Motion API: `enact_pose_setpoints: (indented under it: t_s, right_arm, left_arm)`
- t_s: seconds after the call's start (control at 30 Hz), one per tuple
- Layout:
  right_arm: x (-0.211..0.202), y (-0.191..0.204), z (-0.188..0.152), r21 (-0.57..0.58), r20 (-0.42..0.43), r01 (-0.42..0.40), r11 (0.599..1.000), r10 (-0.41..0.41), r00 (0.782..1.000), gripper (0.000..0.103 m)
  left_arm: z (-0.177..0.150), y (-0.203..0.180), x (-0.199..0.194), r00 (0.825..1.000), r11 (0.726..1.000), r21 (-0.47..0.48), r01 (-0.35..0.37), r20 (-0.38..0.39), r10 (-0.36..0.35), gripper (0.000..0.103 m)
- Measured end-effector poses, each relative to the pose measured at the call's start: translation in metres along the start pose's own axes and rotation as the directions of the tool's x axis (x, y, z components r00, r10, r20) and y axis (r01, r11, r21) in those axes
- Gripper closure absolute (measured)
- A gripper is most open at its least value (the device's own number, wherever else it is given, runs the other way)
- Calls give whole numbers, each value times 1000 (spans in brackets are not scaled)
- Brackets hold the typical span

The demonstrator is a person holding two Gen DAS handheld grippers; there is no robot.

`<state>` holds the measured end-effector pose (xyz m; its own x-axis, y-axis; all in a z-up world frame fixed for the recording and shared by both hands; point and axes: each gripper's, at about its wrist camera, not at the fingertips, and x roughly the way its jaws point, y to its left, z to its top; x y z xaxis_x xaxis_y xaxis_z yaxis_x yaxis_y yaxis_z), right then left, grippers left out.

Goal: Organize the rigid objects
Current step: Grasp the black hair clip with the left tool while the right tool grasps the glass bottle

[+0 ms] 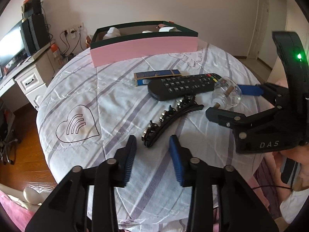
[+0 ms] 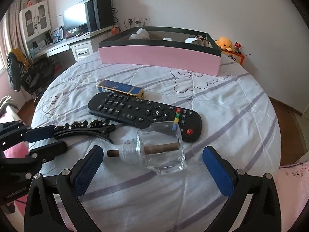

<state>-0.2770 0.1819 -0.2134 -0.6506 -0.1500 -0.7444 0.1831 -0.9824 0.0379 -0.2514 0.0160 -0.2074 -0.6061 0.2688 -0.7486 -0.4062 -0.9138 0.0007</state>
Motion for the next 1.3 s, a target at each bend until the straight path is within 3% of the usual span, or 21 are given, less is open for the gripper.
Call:
enact_pose_setpoints:
  t_s: [0.07,0.17,0.33,0.5,0.67,1.0,1.3]
  right_arm:
    - [-2,-7,-2,16,5,5,1000,-5,1000,27]
    - [-6,-17,-4,23,3,-11,1000,11,1000,28]
    - [-14,-41,-9,62,10,16,998,-17,1000,28]
    - [-14,-57,-10,94,17,23,995,-25,1000,27]
    - [-12,-52,-11,87,25,44,995,-47,999,27]
    - [-9,-53,-10,69,32,55,996,-57,998,27]
    - [-15,-57,-7,66,48,20,998,-23,999,28]
  left_arm:
    - [3,1,3,1000,1000,-3,-15,2,15,50]
    - [10,-2,8,1000,1000,7,-19,6,19,41]
    - [19,-11,20,1000,999,38,-7,11,7,40]
    - [21,-19,24,1000,999,43,15,20,-16,68]
    - [13,-25,14,999,999,29,44,6,-44,81]
    - [21,-32,25,998,998,18,53,14,-53,74]
    - [24,-38,16,997,998,34,59,43,-61,81]
